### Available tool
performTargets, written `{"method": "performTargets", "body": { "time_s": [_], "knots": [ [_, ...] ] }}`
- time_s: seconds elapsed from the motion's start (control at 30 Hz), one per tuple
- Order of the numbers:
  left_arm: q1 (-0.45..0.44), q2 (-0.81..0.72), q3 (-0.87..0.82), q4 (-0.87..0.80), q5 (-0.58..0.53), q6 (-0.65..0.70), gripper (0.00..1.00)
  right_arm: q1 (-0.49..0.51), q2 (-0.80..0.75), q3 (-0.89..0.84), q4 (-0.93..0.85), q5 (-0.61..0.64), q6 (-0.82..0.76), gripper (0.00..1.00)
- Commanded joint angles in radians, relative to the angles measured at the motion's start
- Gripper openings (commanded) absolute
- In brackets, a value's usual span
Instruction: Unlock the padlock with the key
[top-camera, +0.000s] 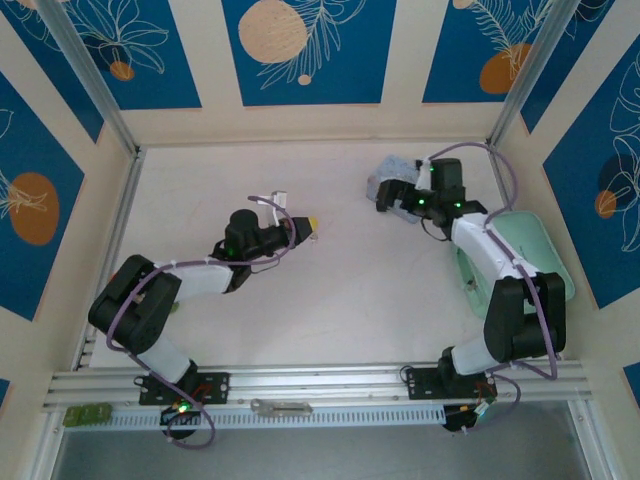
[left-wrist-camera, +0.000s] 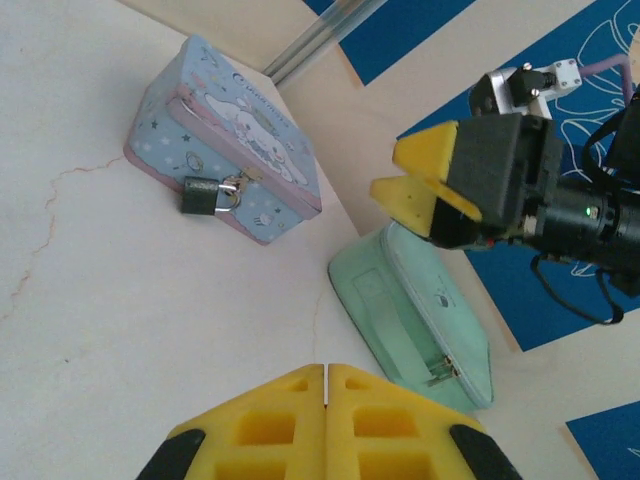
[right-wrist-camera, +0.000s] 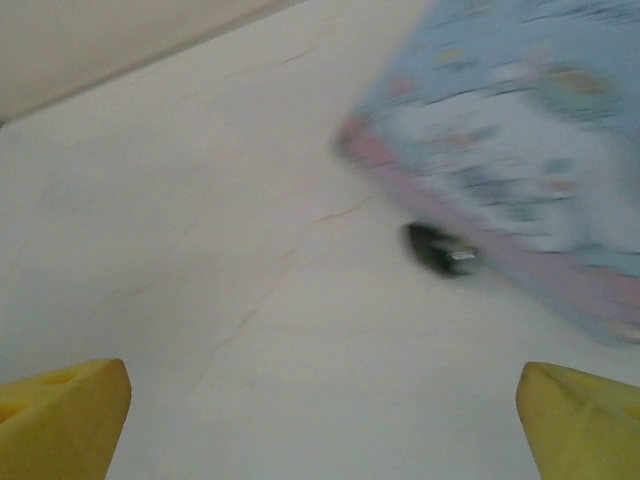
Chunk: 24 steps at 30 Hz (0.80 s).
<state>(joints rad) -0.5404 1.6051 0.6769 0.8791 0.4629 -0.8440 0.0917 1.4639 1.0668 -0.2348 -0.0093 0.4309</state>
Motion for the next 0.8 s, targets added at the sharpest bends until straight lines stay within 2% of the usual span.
{"method": "performTargets", "body": {
  "time_s": [0.0, 0.1, 0.17, 0.27, 0.33, 0.47, 0.77],
  "knots": [
    [0.007, -0.041, 0.016, -0.061, -0.037, 0.071, 0.0, -0.071, 0.031, 0.059, -0.138, 0.138, 0.1, 0.99],
    [0.007, -0.083, 0.012, -0.18, -0.124, 0.102, 0.0, -0.109, 0.064, 0.069, -0.123, 0.216, 0.089, 0.99],
    [0.007, -0.109, 0.01, -0.253, -0.182, 0.115, 0.0, -0.141, 0.105, 0.098, -0.123, 0.221, 0.096, 0.99],
    [0.007, -0.13, -0.011, -0.27, -0.221, 0.106, 0.0, -0.184, 0.188, 0.147, -0.126, 0.192, 0.125, 0.99],
    [0.007, -0.137, -0.022, -0.266, -0.227, 0.094, 0.0, -0.193, 0.248, 0.184, -0.121, 0.2, 0.135, 0.99],
    [0.006, -0.147, -0.037, -0.253, -0.227, 0.076, 0.0, -0.186, 0.37, 0.283, -0.112, 0.135, 0.119, 1.0],
    [0.005, -0.195, -0.064, -0.261, -0.24, 0.075, 0.0, -0.16, 0.564, 0.462, -0.134, 0.007, 0.063, 0.86]
  ]
}}
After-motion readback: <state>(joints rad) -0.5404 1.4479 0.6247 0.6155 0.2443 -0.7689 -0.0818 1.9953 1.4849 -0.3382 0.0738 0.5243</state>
